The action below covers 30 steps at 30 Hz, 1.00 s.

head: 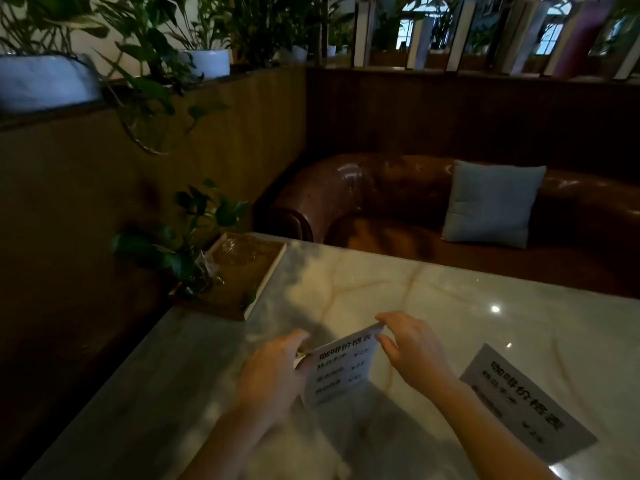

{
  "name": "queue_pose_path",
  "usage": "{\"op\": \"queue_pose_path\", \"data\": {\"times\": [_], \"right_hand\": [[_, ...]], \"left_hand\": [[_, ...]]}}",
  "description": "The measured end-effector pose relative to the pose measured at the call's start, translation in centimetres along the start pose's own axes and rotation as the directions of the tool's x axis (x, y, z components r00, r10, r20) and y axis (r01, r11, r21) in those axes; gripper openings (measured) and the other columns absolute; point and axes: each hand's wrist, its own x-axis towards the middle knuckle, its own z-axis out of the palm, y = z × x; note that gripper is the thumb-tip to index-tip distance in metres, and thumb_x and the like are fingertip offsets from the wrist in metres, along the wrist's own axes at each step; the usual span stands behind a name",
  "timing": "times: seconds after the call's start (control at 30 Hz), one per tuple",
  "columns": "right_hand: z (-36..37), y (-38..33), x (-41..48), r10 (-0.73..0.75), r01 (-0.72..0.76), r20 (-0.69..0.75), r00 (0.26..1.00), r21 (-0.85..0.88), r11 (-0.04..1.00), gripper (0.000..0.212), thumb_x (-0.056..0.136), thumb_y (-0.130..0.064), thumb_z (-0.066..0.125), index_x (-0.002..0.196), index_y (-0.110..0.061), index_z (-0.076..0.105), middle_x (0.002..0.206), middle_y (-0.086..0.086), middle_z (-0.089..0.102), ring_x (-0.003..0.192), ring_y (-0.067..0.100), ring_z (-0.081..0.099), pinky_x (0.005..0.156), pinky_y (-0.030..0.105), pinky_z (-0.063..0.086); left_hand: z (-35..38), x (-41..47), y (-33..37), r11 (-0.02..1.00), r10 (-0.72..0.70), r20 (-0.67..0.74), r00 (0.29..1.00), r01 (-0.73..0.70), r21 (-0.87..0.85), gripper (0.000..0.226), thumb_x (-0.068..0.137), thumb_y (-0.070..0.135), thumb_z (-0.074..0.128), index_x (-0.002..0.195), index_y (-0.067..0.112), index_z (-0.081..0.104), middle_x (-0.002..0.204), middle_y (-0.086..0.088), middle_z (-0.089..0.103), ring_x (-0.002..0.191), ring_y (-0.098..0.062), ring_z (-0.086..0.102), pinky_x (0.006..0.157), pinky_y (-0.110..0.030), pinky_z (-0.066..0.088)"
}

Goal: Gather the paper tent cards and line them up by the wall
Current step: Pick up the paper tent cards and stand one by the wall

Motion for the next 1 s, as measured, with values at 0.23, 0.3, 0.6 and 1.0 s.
{"op": "queue_pose_path", "data": {"times": [0.23,0.3,0.6,1.0], "right_hand": [[0.1,0.5,1.5,-0.035,0.035,-0.009,0.999,-0.018,0.999,0.012,0.090,-0.021,0.048,0.098,-0.016,0.055,0.097,0.004,0.065,0.083,0.021,0.057,0.084,0.034,0.045],[0.0,0.6,1.6,-0.063,0.062,-0.035,0.997,-0.023,0.998,0.011,0.089,-0.018,0.050,0.096,-0.014,0.057,0.094,0.005,0.066,0.080,0.021,0.057,0.082,0.034,0.044],[-0.4,0.1,0.6,-0.107,0.103,-0.062,0.992,-0.062,0.993,0.009,0.089,-0.019,0.050,0.092,-0.014,0.057,0.090,0.005,0.067,0.069,0.017,0.048,0.068,0.023,0.032],[-0.6,-1.1,-2.6,-0.058,0.058,-0.073,0.996,0.007,0.998,0.013,0.088,-0.029,0.047,0.090,-0.020,0.056,0.086,-0.001,0.065,0.071,0.016,0.047,0.063,0.026,0.039]], "left_hand": [[0.8,0.4,-0.3,0.997,0.072,-0.038,0.997,-0.070,0.034,0.014,0.089,0.037,0.046,0.091,0.030,0.058,0.091,0.009,0.066,0.077,-0.006,0.055,0.063,-0.020,0.039],[0.8,0.5,-0.4,0.995,0.083,-0.063,0.995,-0.080,0.054,0.016,0.089,0.038,0.044,0.090,0.028,0.057,0.089,0.008,0.065,0.077,-0.009,0.056,0.062,-0.022,0.038],[-0.1,1.1,-0.6,0.995,0.095,-0.117,0.989,-0.093,0.027,0.008,0.086,0.015,0.053,0.082,0.021,0.057,0.082,0.000,0.066,0.068,-0.012,0.050,0.059,-0.024,0.035],[-1.1,2.5,-1.1,0.984,0.175,-0.120,0.977,-0.179,-0.022,0.014,0.086,0.008,0.052,0.084,0.017,0.062,0.084,-0.005,0.066,0.077,-0.023,0.059,0.064,-0.038,0.050]]}}
